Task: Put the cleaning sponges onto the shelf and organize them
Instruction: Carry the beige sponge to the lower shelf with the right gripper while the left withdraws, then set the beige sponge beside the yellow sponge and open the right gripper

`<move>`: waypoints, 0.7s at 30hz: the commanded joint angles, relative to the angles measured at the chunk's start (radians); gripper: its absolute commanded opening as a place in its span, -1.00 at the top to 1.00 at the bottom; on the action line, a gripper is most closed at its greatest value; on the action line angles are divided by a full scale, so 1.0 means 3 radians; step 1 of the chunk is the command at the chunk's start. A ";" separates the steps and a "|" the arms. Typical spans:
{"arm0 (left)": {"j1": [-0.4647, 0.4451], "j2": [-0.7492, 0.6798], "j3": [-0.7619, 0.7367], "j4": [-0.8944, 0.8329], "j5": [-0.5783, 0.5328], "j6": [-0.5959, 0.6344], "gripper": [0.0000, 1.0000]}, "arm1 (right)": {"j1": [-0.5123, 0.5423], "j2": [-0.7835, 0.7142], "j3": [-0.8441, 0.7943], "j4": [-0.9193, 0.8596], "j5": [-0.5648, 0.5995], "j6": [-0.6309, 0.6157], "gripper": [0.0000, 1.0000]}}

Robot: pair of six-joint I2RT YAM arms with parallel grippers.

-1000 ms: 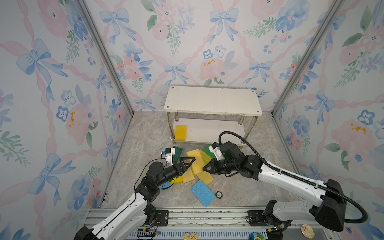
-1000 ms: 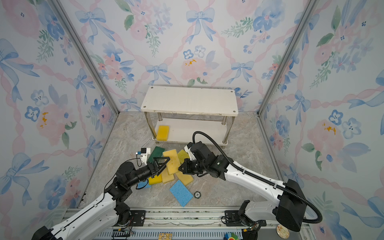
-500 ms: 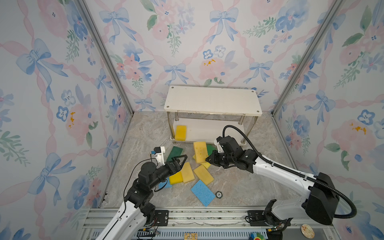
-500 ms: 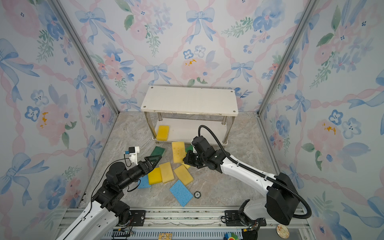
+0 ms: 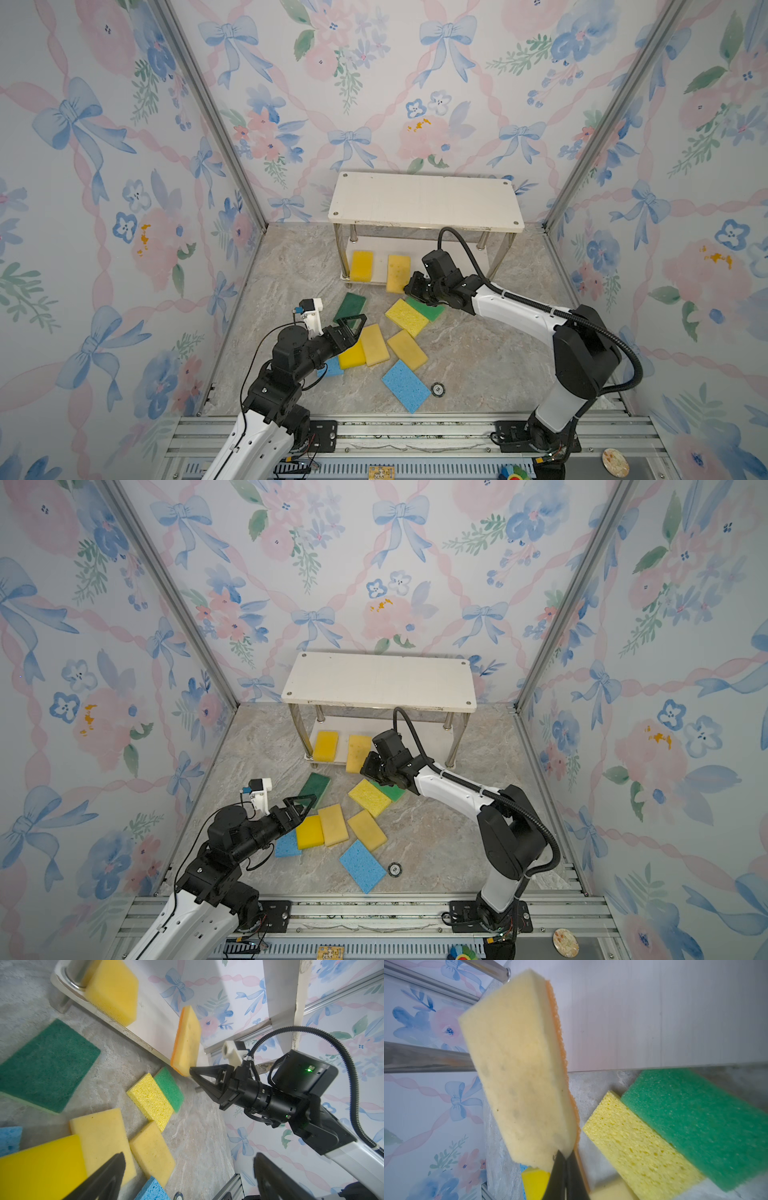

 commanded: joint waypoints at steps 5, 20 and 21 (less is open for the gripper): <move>0.0081 0.0017 0.0263 -0.0294 -0.0067 0.0314 -0.96 | -0.0073 0.0407 0.0404 0.0079 -0.0039 -0.0009 0.99; 0.0333 0.0250 0.0345 -0.0342 0.0160 0.0588 -0.96 | -0.0142 0.0956 0.0831 0.0075 -0.0164 0.0029 0.97; 0.0341 0.0248 0.0344 -0.0354 0.0167 0.0597 -0.96 | -0.0142 0.0976 0.0848 0.0071 -0.0162 0.0030 0.96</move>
